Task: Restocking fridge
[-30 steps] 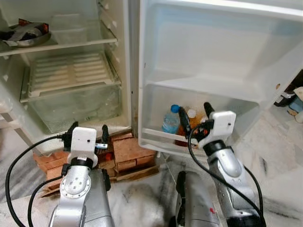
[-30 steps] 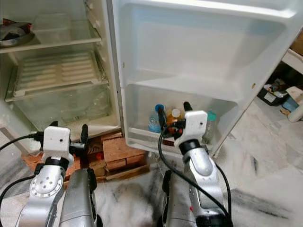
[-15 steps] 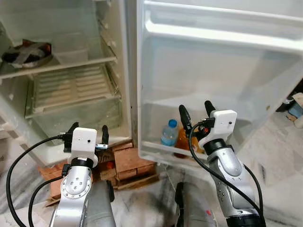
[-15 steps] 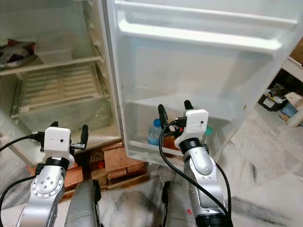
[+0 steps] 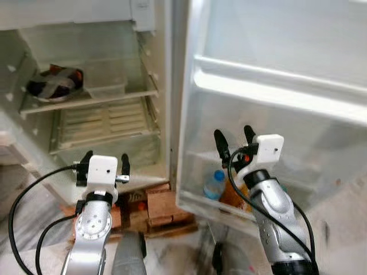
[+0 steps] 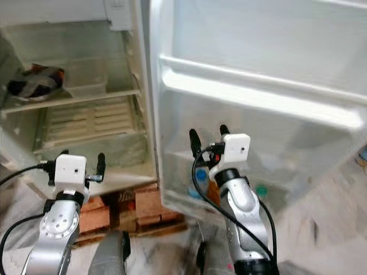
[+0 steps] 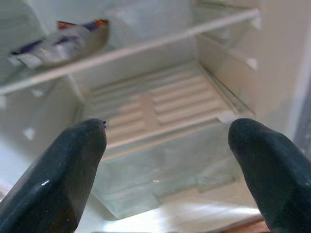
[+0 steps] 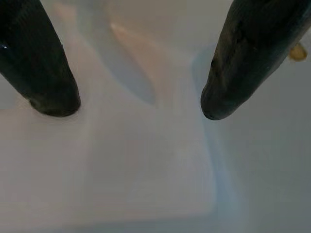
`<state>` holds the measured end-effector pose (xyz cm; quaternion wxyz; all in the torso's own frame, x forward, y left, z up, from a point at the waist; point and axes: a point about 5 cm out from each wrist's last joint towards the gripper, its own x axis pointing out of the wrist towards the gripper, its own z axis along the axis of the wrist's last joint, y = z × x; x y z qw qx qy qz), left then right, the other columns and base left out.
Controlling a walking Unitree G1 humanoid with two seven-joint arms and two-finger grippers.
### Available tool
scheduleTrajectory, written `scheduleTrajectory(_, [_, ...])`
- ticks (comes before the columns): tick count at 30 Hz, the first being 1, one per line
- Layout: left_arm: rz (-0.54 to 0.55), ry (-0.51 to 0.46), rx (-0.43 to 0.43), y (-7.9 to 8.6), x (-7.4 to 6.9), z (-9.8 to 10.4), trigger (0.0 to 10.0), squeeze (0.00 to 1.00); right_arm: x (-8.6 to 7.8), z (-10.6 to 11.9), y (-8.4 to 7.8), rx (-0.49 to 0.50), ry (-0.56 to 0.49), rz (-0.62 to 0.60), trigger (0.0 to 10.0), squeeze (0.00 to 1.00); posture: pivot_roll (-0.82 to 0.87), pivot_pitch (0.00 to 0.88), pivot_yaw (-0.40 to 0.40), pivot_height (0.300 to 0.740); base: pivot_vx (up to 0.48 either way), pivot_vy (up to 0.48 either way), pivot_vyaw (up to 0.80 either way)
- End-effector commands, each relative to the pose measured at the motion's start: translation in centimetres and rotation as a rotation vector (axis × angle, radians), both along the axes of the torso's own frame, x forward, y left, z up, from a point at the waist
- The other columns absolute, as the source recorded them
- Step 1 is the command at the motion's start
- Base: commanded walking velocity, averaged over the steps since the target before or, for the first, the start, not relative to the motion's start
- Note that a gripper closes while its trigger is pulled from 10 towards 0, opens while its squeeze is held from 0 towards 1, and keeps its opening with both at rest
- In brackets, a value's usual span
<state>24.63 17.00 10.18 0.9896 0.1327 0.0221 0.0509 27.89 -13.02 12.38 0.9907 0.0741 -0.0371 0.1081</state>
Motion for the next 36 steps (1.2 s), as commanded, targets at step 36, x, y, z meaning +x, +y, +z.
scheduleTrajectory(36, [-0.017, 0.011, -0.012, -0.6, 0.4, -0.1, 10.0, 0.00, 0.0, -1.2, 0.0, 0.008, 0.065, 0.031, 10.0, 0.00, 0.12, 0.005, -0.055, 0.695, -0.147, 0.000, 0.00])
